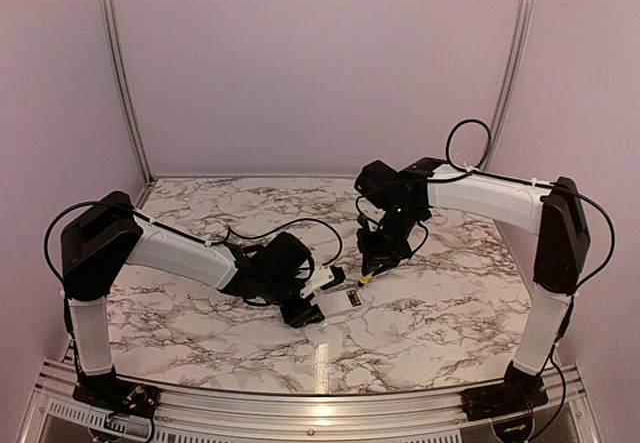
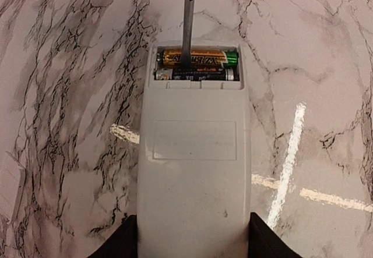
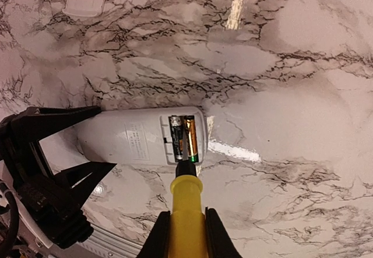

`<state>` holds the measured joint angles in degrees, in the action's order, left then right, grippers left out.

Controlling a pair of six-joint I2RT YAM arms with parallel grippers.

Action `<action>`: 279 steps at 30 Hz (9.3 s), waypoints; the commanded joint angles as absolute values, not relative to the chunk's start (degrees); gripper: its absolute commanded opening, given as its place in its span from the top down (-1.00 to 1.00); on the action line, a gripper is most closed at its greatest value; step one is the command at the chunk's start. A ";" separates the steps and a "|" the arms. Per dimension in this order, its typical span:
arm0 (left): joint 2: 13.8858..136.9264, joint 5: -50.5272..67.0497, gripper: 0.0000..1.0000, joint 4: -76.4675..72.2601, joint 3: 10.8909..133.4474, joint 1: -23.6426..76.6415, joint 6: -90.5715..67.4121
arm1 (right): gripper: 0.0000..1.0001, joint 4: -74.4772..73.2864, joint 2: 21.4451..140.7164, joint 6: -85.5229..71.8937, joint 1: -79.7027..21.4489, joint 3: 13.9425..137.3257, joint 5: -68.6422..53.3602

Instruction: Unload the batteries from the remote control

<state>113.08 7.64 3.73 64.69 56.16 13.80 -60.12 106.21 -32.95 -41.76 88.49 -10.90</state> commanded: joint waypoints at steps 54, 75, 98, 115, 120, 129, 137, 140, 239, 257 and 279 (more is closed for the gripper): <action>113.82 4.85 1.00 7.26 66.85 56.07 14.14 | 1.00 -43.19 102.54 -20.72 -34.37 67.96 -27.63; 114.74 5.34 1.00 8.73 69.98 56.07 13.57 | 1.00 -47.01 105.13 -19.18 -34.80 73.76 -27.26; 115.05 5.10 1.00 8.62 68.70 56.07 14.14 | 1.00 -39.49 108.36 -10.62 -32.61 63.28 -31.16; 114.43 5.29 1.00 7.19 65.89 56.07 14.64 | 1.00 -39.71 110.67 -7.36 -30.06 63.58 -32.95; 114.20 5.18 1.00 6.88 65.19 56.07 14.84 | 1.00 -39.97 109.37 -8.91 -30.07 63.63 -33.13; 113.99 5.17 1.00 5.81 64.00 56.07 14.93 | 1.00 -41.46 106.16 -10.33 -30.06 64.58 -34.43; 114.01 4.23 1.00 2.51 61.94 56.05 14.83 | 1.00 -40.74 105.75 -11.29 -30.06 64.48 -39.14; 113.60 2.19 1.00 0.61 60.78 56.07 14.96 | 1.00 -39.81 106.13 -12.19 -30.06 64.06 -41.72; 107.50 -13.56 1.00 3.90 65.95 57.64 20.59 | 1.00 -58.09 89.84 -21.77 -32.26 73.29 -33.88; 101.02 -19.05 1.00 1.59 63.54 59.10 26.46 | 1.00 -46.06 96.02 -21.80 -29.81 77.88 -40.27; 95.88 -18.72 1.00 -0.09 59.20 59.15 27.91 | 1.00 -46.01 92.22 -13.62 -28.83 74.01 -53.86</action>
